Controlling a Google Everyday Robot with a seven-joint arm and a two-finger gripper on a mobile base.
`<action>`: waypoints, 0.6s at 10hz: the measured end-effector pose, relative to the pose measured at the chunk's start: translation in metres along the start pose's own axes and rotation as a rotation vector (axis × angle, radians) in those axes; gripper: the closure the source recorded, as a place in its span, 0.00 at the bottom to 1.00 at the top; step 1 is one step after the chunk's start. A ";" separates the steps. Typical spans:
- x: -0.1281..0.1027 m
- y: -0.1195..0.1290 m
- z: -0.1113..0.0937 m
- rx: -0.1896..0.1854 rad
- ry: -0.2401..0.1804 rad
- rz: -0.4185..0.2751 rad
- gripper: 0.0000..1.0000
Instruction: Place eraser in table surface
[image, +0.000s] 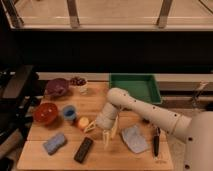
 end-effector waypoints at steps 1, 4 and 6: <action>-0.004 -0.006 0.013 -0.007 -0.019 -0.011 0.20; -0.004 -0.006 0.034 -0.022 -0.063 -0.007 0.20; -0.005 -0.006 0.047 -0.026 -0.095 -0.009 0.20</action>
